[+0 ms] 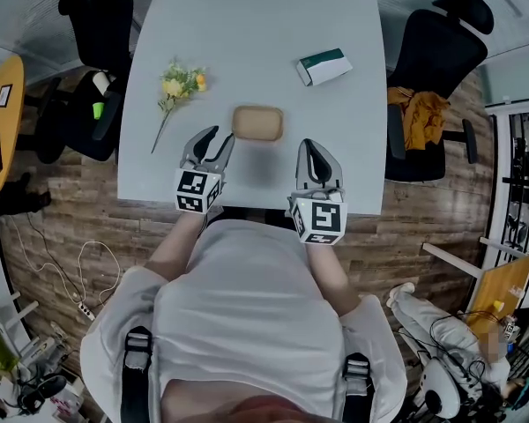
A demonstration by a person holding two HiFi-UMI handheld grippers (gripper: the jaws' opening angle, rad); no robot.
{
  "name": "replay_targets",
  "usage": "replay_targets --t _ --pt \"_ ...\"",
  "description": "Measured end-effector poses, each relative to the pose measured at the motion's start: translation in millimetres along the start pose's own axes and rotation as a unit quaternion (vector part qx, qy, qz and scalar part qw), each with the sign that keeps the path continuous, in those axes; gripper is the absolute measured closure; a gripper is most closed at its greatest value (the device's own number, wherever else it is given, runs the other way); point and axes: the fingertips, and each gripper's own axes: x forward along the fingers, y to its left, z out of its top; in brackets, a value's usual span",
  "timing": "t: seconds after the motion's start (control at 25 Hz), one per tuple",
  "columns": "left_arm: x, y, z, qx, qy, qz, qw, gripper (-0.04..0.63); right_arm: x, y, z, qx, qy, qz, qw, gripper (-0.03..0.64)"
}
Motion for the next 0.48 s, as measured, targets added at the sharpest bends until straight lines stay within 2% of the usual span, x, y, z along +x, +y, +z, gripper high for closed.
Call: replay_targets --t 0.32,0.48 --pt "24 10 -24 0.007 0.036 0.005 0.9993 0.433 3 -8 0 0.002 0.002 -0.005 1.000 0.607" --pt "37 20 -41 -0.001 0.060 0.011 0.9982 0.436 7 -9 2 0.001 0.000 -0.002 1.000 0.607"
